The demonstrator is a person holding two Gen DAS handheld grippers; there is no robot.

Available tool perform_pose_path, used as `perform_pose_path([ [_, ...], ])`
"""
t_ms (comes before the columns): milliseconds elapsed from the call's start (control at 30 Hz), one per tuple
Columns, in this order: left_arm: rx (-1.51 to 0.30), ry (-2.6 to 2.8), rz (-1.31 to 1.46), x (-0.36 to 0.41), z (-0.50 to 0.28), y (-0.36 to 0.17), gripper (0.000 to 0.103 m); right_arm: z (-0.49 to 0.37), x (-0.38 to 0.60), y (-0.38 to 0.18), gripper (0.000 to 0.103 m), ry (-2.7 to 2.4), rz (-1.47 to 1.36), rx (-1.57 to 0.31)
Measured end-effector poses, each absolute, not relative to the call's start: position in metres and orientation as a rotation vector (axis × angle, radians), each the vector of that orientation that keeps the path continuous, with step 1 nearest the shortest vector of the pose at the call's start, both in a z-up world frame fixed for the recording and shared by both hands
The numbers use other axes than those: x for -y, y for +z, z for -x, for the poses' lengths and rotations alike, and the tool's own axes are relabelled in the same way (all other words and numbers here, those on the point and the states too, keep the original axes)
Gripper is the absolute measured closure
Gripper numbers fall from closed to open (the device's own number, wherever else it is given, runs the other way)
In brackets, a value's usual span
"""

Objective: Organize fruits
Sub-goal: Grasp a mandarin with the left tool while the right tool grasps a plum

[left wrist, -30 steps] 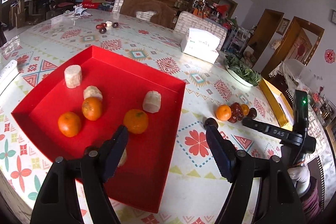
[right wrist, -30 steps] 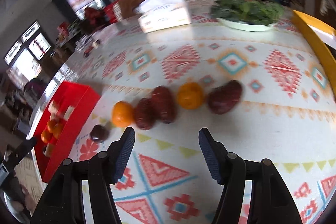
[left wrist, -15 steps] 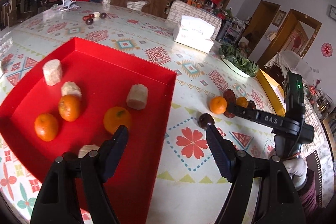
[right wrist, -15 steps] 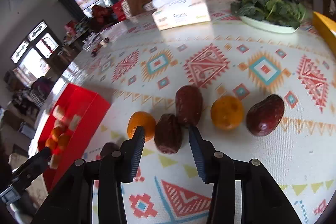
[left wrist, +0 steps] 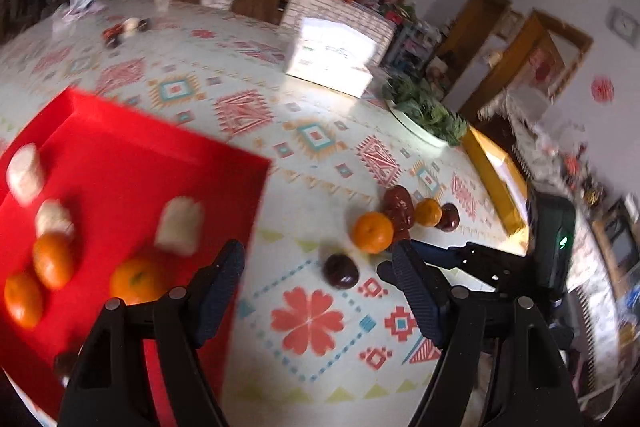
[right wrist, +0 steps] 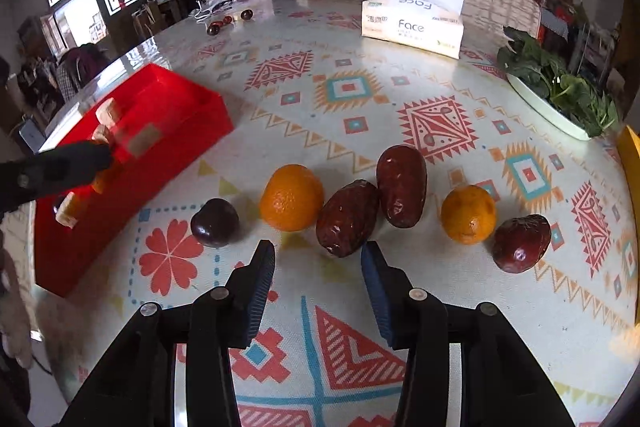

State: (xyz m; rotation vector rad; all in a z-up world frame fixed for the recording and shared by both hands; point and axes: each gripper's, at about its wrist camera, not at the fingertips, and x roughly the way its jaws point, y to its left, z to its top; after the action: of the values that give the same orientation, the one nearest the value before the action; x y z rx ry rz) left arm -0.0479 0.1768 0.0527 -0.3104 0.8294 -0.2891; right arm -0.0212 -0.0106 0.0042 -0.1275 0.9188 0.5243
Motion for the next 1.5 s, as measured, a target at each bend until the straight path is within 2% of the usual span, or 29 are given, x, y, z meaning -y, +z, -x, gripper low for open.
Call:
perform_pose_path([
  [200,-0.851,-0.327,0.041,-0.122,0.017,0.045,0.027,0.003,0.052,0.007,0.043,0.466,-0.081,-0.982],
  [367,-0.896,-0.377,-0.025,-0.101,-0.003,0.029,0.029,-0.009,0.102,0.006,0.042,0.387,-0.329,-0.988],
  [500,-0.925,-0.434,-0.063,-0.085,-0.009,0.019,0.043,-0.008,0.112,0.009,0.042,0.374,-0.383,-0.96],
  [567,-0.945,-0.447,-0.079,-0.078,-0.012,0.012,0.062,-0.005,0.107,0.012,0.042,0.39,-0.369,-0.941],
  [600,-0.932,-0.443,-0.093,-0.076,-0.011,0.011,0.063,-0.003,0.103,0.013,0.042,0.401,-0.358,-0.935],
  [633,-0.929,-0.436,-0.106,-0.074,-0.011,0.01,0.069,-0.001,0.099,0.014,0.042,0.415,-0.346,-0.931],
  [967,-0.84,-0.415,0.018,-0.1,0.021,0.037,0.069,0.001,0.083,0.012,0.042,0.446,-0.304,-0.905],
  [1200,-0.755,-0.363,0.16,-0.15,0.06,0.063,0.069,0.003,0.082,0.015,0.042,0.464,-0.295,-0.87],
  [1367,-0.707,-0.294,0.253,-0.192,0.086,0.068,0.069,0.018,0.052,0.02,0.042,0.55,-0.205,-0.842],
  [1500,-0.698,-0.23,0.312,-0.227,0.099,0.067,0.069,0.024,0.008,0.013,0.042,0.606,-0.102,-0.905],
])
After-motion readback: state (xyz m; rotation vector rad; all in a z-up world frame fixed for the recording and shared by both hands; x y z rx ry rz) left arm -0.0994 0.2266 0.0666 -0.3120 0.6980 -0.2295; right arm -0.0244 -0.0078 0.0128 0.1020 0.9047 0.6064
